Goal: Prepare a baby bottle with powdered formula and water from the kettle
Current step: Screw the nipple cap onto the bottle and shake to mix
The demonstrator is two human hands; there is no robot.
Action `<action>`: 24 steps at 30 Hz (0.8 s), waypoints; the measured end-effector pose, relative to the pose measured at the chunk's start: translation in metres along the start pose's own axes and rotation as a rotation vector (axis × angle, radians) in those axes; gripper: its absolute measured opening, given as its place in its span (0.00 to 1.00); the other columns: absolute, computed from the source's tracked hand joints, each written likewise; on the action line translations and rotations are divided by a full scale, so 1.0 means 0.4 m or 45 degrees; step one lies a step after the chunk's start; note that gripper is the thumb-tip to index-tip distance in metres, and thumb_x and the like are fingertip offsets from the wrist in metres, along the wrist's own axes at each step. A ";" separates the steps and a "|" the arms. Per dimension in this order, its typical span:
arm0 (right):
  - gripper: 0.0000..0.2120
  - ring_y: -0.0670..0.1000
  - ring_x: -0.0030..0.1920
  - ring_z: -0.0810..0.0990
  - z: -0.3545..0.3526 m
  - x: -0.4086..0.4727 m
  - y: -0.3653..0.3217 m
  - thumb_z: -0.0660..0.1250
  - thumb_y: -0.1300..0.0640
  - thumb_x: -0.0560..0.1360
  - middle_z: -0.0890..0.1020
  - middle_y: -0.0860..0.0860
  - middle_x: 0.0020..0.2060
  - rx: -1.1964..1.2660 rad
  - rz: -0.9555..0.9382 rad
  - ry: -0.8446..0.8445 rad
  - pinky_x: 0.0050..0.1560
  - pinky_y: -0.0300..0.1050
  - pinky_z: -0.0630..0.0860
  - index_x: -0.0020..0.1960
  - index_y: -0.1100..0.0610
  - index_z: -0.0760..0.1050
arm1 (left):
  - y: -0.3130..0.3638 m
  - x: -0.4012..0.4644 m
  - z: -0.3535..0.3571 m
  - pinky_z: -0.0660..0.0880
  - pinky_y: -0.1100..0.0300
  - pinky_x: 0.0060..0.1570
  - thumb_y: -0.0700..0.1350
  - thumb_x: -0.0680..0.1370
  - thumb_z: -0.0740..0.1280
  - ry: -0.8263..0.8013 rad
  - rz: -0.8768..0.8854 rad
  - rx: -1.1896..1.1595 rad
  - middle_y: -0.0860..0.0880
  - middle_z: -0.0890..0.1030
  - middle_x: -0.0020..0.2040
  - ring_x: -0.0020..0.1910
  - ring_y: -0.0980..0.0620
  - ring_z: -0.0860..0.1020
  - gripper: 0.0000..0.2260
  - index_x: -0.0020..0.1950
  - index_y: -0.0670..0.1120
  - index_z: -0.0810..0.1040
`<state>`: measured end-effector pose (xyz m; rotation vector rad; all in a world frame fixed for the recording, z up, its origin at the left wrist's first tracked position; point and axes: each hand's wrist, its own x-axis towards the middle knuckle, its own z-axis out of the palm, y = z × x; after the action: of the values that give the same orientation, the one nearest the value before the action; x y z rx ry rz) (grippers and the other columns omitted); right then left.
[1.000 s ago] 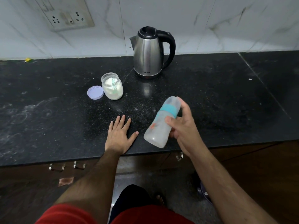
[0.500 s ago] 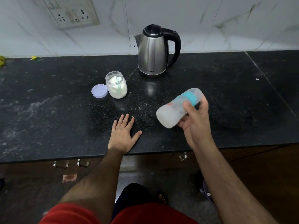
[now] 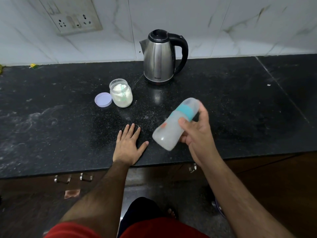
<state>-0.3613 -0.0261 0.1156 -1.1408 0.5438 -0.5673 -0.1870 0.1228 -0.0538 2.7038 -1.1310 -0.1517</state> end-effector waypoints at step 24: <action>0.35 0.52 0.52 0.84 0.010 0.017 0.001 0.68 0.62 0.77 0.81 0.52 0.54 0.024 -0.044 0.045 0.45 0.56 0.83 0.78 0.50 0.54 | 0.001 0.001 -0.001 0.44 0.48 0.79 0.67 0.79 0.51 0.010 -0.004 -0.037 0.49 0.55 0.81 0.81 0.50 0.47 0.33 0.80 0.51 0.59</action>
<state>-0.3537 -0.0278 0.1159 -1.1257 0.5487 -0.6224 -0.1870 0.1221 -0.0533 2.6789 -1.1137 -0.1567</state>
